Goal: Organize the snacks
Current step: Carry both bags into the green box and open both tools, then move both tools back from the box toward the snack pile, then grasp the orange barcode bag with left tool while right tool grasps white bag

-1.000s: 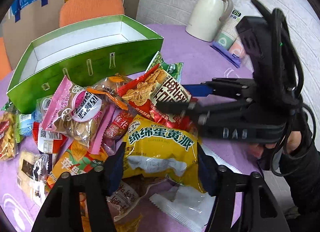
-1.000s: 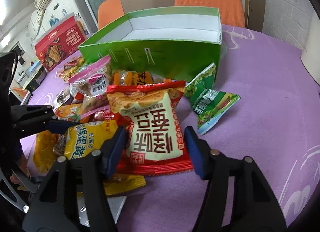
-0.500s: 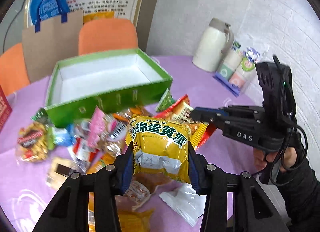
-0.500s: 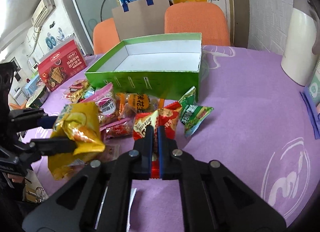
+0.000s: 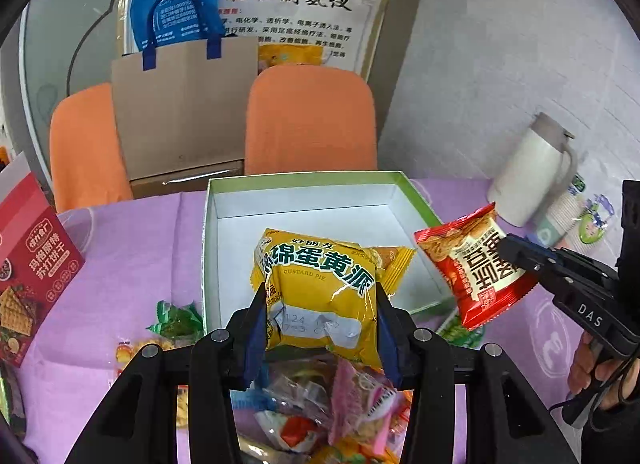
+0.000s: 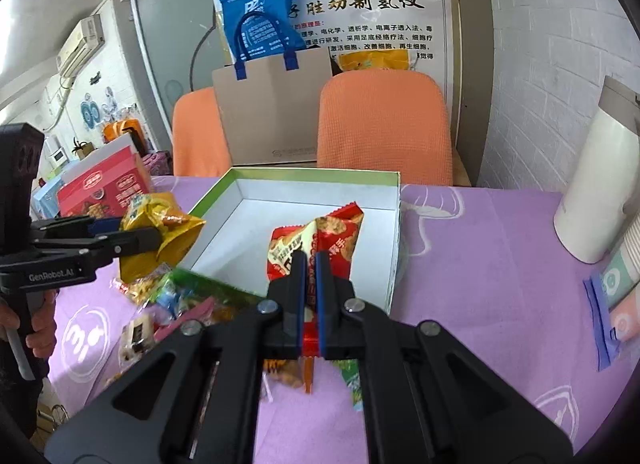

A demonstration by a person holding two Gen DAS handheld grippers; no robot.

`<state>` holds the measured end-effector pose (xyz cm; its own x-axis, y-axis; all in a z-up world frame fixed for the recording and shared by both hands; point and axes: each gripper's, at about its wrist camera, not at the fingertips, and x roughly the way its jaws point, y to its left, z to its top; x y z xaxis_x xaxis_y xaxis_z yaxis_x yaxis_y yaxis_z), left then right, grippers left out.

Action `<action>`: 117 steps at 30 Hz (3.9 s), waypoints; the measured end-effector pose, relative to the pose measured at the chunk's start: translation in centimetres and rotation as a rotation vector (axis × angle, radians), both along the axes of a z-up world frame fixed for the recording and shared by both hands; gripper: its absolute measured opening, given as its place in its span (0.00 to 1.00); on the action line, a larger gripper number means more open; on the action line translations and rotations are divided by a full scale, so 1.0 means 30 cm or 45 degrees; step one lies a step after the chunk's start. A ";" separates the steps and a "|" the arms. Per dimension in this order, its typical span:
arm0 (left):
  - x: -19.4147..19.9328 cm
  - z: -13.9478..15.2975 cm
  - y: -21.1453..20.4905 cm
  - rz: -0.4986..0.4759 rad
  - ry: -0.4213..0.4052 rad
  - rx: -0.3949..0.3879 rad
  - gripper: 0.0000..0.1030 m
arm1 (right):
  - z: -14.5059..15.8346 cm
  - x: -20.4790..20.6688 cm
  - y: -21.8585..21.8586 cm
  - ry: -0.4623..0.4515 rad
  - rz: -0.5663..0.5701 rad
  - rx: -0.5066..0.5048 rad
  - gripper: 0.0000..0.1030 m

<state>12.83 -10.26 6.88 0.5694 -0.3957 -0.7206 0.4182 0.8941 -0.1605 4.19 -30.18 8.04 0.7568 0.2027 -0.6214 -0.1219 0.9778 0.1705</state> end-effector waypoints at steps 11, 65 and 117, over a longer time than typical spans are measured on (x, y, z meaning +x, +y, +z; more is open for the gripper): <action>0.148 -0.172 -0.003 0.067 0.082 0.140 0.80 | -0.167 0.214 0.049 0.215 -0.025 -0.066 0.34; -0.725 -0.317 0.279 -0.009 0.162 -0.079 1.00 | -0.364 -0.579 0.235 0.276 0.320 -0.229 0.96; -0.559 -0.371 0.242 0.106 0.278 -0.242 0.60 | -0.386 -0.480 0.224 0.336 0.376 -0.298 0.58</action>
<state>-3.94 -3.00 -4.26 0.4453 -0.4940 -0.7467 0.2823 0.8689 -0.4065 -10.22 -23.46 -3.56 0.4971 0.2173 -0.8400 -0.3834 0.9235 0.0120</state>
